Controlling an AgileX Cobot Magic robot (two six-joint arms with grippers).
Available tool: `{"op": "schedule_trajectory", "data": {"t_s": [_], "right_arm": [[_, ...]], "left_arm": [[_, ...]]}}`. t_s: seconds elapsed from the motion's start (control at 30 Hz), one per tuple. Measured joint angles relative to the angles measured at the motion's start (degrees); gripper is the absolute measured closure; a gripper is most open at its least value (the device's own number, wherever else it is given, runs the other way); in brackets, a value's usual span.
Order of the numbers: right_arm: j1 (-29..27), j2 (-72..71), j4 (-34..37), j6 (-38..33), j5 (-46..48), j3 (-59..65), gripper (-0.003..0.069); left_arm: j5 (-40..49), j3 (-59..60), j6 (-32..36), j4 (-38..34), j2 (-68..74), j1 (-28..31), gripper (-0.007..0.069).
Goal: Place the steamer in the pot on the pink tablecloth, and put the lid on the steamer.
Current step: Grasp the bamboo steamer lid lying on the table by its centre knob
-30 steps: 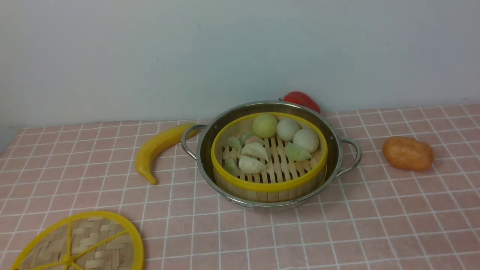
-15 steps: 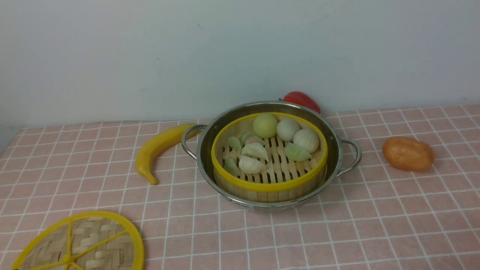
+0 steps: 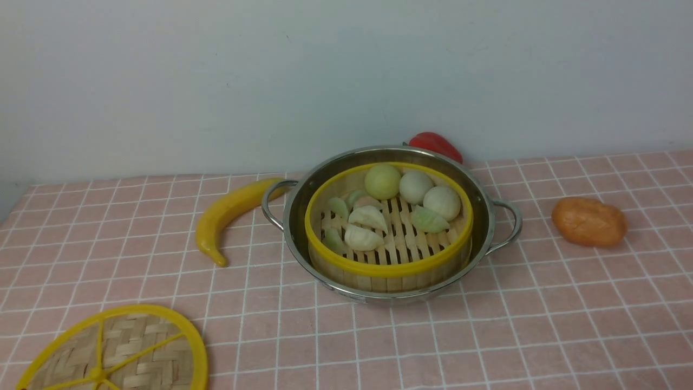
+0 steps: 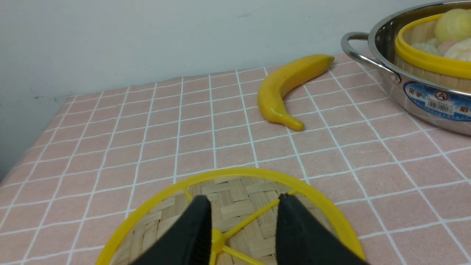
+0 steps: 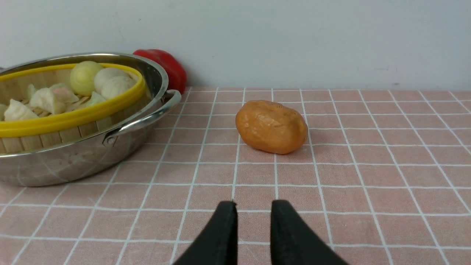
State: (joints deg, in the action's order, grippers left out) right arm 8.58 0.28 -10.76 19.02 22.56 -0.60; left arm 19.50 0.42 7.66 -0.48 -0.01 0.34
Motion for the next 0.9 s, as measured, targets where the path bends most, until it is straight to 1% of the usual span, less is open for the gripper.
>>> {"op": "schedule_trajectory", "data": {"t_s": [0.33, 0.43, 0.5, 0.53, 0.57, 0.77, 0.9], "right_arm": [[0.0, 0.0, 0.0, 0.0, 0.0, 0.0, 0.047], [0.0, 0.0, 0.0, 0.0, 0.0, 0.0, 0.0463], [0.0, 0.0, 0.0, 0.0, 0.0, 0.0, 0.0457], [0.0, 0.0, 0.0, 0.0, 0.0, 0.0, 0.0456], [0.0, 0.0, 0.0, 0.0, 0.0, 0.0, 0.0453], [0.0, 0.0, 0.0, 0.0, -0.1, 0.0, 0.044], [0.0, 0.0, 0.0, 0.0, -0.1, 0.0, 0.0433]], "left_arm": [[-0.1, 0.0, 0.0, 0.0, 0.0, 0.0, 0.0382], [-1.3, 0.0, -0.7, -1.4, 0.0, 0.0, 0.0382], [-4.1, 0.0, -2.8, -6.3, 0.0, 0.0, 0.0382], [-4.3, 0.0, -2.8, -6.7, 0.0, 0.0, 0.0382], [-6.0, 0.0, -3.6, -9.5, 0.0, 0.0, 0.0382], [-13.5, 0.0, -5.3, -19.6, 0.0, 0.0, 0.0382], [-16.8, -0.3, -5.6, -23.4, 0.0, 0.0, 0.0382]]}}
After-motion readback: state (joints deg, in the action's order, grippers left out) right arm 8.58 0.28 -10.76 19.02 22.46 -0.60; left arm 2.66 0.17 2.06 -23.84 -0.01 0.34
